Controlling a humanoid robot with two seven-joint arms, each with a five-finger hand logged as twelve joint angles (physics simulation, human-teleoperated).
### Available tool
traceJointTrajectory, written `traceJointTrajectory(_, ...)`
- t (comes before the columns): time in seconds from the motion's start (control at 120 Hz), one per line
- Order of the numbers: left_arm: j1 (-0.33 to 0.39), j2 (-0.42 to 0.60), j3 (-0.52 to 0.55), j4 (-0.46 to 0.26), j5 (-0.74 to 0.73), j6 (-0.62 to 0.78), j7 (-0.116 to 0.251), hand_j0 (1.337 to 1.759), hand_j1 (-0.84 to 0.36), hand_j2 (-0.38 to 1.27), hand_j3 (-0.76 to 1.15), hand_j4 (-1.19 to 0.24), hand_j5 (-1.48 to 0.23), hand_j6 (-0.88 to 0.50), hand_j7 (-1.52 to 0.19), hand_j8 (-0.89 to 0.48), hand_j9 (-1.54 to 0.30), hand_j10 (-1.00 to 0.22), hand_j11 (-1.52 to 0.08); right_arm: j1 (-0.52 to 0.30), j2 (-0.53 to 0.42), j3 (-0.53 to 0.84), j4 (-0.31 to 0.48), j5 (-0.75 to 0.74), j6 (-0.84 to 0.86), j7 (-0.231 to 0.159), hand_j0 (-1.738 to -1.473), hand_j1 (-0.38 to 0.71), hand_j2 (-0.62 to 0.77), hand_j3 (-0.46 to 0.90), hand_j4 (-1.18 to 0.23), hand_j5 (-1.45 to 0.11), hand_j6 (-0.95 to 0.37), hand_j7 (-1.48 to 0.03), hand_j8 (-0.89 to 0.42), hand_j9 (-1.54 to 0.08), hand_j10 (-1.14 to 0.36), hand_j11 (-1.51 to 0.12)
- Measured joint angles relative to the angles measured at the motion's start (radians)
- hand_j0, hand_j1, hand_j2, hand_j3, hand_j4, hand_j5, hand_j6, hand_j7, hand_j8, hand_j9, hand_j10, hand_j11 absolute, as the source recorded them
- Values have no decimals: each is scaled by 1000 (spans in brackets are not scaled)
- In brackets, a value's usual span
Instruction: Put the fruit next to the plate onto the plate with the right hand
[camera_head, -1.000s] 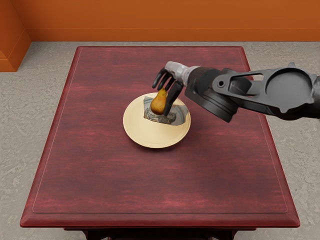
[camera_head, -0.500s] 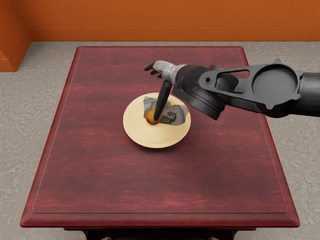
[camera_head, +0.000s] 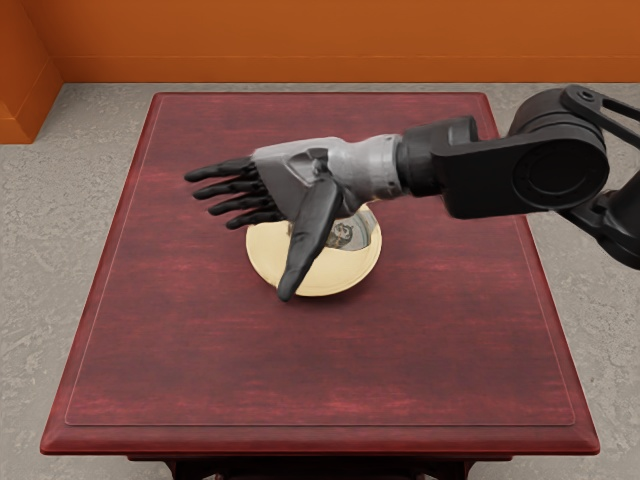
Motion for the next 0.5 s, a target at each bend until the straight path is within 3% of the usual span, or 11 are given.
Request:
traceJointTrajectory(0.175,-2,0,-1,1,0,0,0,1658,334,2,0,-13,-17,-13,-17,-13,-17,-13,-17,-150,-181,127,4,147,227,0,-1658,-346,3,0,-4,-6,-4,-5,-3,-5,-4,-5)
traceJointTrajectory(0.358,-2,0,-1,3,-1,0,0,1658,334,3,0,-13,-17,-13,-17,-13,-17,-13,-17,-236,-418,150,-13,284,278,0,-1658,-348,2,0,-1,-2,-1,-2,-1,-2,-1,-2)
traceJointTrajectory(0.5,-2,0,-2,4,-3,0,0,1658,334,3,0,-13,-17,-13,-17,-13,-17,-13,-17,-275,-547,146,-43,344,286,0,-1658,-349,1,0,0,-1,1,-1,0,-1,0,-1)
